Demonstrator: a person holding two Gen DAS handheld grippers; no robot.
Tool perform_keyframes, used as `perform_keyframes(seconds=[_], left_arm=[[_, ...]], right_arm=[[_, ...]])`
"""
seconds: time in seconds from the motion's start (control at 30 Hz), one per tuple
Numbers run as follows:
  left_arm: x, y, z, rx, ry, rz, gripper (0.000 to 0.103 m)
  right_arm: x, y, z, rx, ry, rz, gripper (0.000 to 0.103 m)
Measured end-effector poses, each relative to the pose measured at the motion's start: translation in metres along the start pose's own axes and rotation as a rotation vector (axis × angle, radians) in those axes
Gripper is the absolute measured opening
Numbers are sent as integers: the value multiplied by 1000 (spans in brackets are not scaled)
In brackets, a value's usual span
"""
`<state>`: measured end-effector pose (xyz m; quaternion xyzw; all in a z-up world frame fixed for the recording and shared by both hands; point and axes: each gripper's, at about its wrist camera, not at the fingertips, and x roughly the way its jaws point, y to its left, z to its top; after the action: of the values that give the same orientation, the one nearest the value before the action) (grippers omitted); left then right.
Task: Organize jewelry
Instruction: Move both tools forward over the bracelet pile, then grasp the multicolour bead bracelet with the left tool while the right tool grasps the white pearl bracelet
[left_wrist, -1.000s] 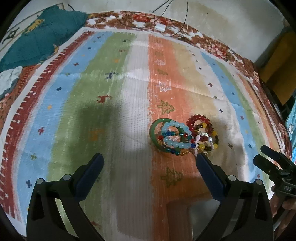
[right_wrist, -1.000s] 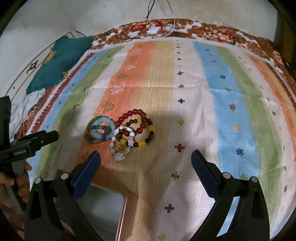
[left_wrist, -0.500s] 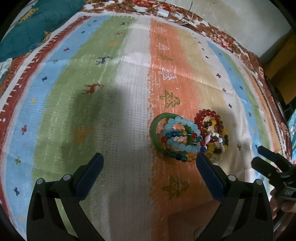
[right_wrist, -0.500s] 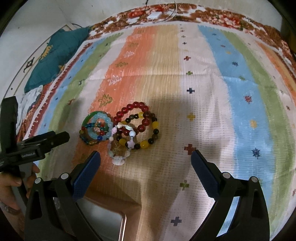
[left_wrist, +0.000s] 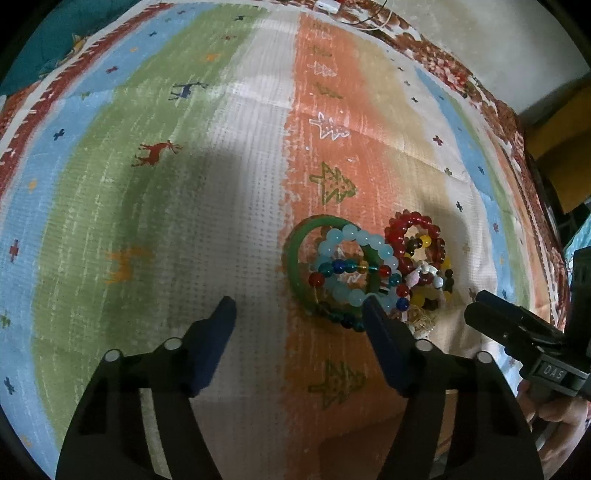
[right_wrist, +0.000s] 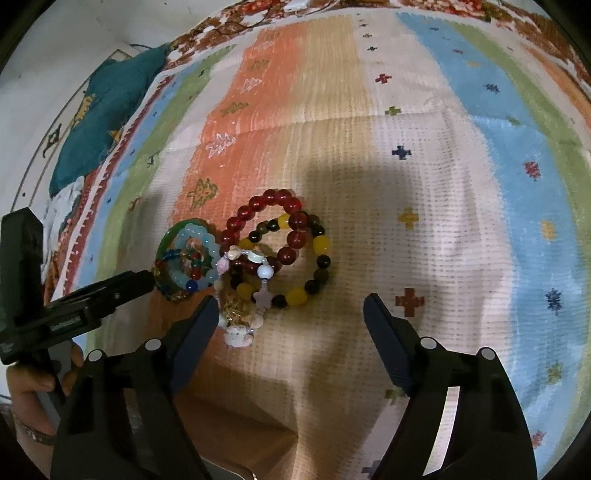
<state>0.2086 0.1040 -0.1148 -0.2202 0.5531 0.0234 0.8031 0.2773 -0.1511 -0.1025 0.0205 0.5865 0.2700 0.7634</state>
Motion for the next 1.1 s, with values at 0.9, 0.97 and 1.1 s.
perform_keyframes(seconds=[0.9, 0.97, 1.1], left_arm=[[10, -10, 6, 22, 32, -8, 20], [10, -8, 6, 11, 33, -4, 15], [10, -6, 6, 7, 34, 9, 10]], right_arm=[[29, 15, 11, -42, 60, 63, 23], [30, 14, 11, -40, 65, 61, 17], [31, 10, 11, -23, 68, 62, 12]])
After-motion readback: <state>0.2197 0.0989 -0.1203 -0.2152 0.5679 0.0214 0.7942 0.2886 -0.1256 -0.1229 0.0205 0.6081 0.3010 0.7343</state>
